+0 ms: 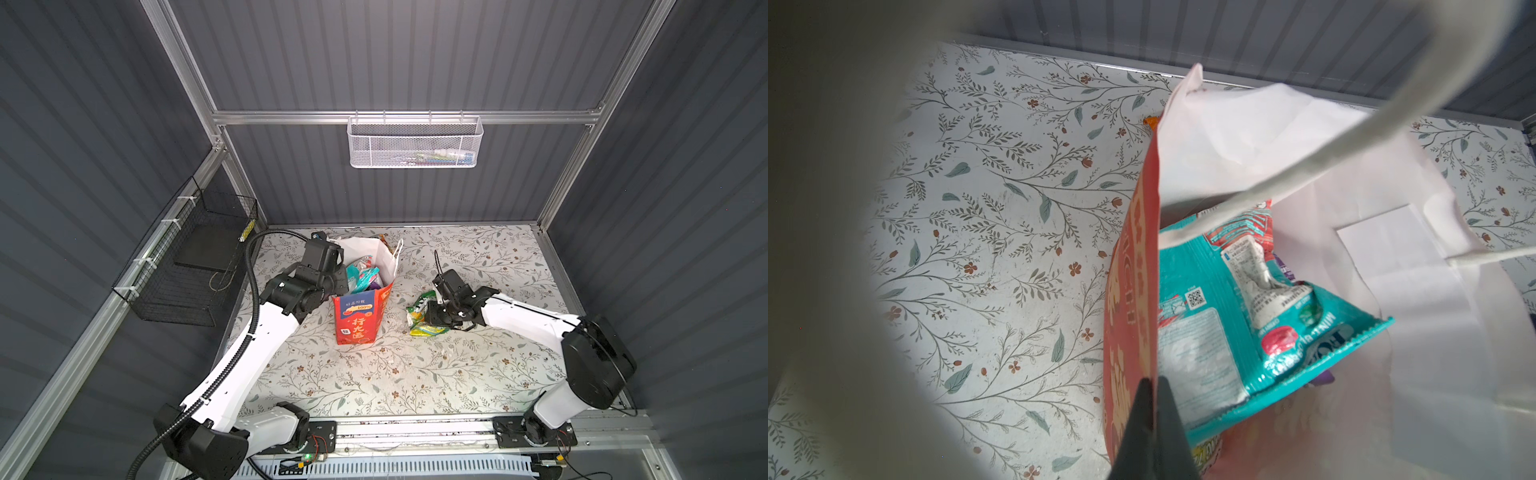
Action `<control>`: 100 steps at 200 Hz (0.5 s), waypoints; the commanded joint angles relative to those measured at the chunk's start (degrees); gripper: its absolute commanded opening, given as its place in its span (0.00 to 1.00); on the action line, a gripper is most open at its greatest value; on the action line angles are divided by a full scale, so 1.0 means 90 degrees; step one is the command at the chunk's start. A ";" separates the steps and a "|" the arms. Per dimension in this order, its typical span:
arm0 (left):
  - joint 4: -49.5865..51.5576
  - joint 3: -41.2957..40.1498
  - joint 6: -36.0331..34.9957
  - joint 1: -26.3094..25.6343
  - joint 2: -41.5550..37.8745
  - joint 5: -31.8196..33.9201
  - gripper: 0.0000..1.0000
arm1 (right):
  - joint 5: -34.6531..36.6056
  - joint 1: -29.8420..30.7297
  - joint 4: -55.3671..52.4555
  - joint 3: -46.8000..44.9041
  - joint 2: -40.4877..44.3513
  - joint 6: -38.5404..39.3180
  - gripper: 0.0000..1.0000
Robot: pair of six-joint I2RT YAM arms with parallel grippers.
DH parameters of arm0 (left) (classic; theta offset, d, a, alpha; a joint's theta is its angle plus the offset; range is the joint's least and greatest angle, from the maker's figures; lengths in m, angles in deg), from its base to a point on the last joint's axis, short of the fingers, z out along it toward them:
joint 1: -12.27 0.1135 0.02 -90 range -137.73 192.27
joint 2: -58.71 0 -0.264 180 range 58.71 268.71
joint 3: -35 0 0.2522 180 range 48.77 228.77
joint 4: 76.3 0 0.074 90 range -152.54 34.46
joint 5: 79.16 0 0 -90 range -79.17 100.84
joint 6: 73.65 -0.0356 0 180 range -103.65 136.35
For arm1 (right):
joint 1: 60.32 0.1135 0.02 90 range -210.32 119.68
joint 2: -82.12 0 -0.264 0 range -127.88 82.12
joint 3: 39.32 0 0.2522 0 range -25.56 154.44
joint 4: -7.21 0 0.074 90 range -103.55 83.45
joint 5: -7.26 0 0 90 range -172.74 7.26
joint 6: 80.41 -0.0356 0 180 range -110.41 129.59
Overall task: Place the snacks into the paper bag
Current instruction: Pick up the snack at the center of the table.
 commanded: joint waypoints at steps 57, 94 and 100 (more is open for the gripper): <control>-0.0123 0.0145 -0.0055 0.0014 -0.0078 -0.0063 0.00 | 0.0230 -0.0034 -0.0502 -0.0095 0.1860 0.0094 0.30; -0.0128 0.0144 -0.0065 0.0015 -0.0077 -0.0104 0.00 | 0.0340 -0.0030 -0.0947 0.0336 0.2450 0.0243 0.30; -0.0124 0.0145 -0.0065 0.0014 -0.0078 -0.0103 0.00 | 0.0310 -0.0035 -0.0984 0.0401 0.2530 0.0277 0.29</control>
